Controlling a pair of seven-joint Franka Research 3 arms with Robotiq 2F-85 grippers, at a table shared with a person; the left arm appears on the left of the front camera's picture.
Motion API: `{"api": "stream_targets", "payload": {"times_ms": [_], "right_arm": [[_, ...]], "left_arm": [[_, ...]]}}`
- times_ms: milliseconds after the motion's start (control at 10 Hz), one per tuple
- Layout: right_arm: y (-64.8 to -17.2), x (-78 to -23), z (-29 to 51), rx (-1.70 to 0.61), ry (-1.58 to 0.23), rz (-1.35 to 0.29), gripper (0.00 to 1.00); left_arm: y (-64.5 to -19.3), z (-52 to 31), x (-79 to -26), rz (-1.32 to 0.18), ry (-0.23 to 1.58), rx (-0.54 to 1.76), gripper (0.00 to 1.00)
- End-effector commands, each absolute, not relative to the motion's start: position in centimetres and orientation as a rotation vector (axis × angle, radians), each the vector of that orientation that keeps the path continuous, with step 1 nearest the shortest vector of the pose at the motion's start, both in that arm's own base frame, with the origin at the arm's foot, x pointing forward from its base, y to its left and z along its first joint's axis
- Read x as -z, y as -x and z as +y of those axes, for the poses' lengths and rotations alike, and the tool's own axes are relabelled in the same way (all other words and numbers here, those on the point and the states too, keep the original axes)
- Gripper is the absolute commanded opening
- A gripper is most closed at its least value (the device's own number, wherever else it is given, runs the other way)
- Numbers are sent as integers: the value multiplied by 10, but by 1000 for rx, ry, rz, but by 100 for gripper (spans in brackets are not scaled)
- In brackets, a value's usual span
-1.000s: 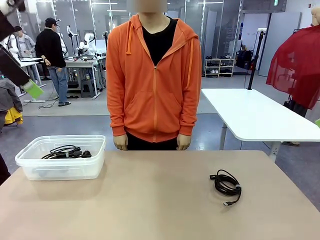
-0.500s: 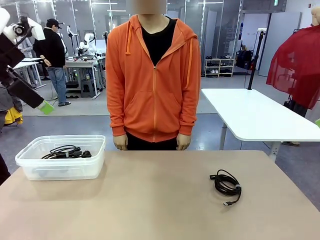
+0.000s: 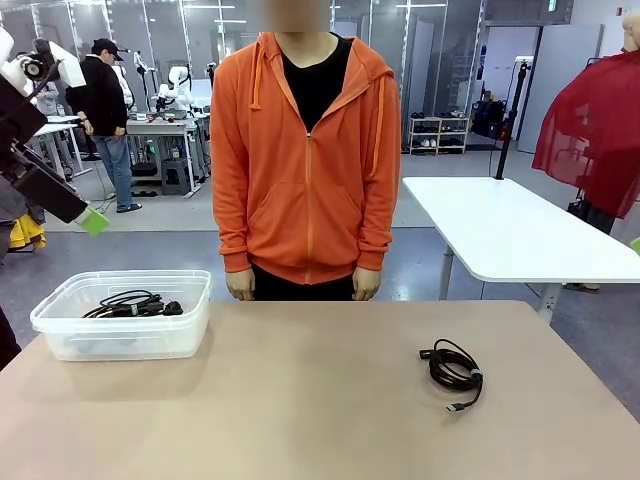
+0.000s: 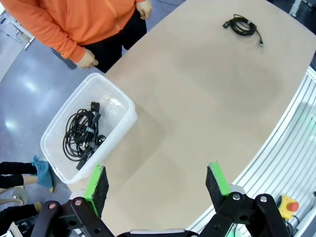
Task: Organize and store the cables.
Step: Place the USB Extension Cable into the Organizing box.
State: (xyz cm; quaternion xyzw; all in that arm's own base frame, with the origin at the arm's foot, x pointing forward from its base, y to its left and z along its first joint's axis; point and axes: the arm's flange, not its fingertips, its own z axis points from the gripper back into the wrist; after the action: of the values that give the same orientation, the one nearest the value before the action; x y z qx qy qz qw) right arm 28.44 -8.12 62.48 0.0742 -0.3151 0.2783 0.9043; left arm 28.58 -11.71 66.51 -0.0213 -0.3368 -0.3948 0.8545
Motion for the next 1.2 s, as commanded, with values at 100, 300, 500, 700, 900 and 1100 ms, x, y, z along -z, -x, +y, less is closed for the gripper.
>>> {"api": "stream_targets", "payload": {"times_ms": [100,300,500,700,900,1100], "right_arm": [[-283,-624,-82,-578,-152,-651,100],[-299,-622,-62,-545,-98,-605,100],[-333,-623,-28,-474,-50,-531,100],[-367,-621,-3,-422,-19,-476,100],[-397,-614,24,-399,-17,-409,100],[-432,-604,49,-377,14,-353,100]], "left_arm": [[-286,-118,-670,-697,33,823,100],[-286,-118,-670,-697,33,823,100],[-286,-118,-670,-697,33,823,100],[-286,-118,-670,-697,33,823,100],[-286,-118,-670,-697,33,823,100],[-286,-118,-670,-697,33,823,100]]}}
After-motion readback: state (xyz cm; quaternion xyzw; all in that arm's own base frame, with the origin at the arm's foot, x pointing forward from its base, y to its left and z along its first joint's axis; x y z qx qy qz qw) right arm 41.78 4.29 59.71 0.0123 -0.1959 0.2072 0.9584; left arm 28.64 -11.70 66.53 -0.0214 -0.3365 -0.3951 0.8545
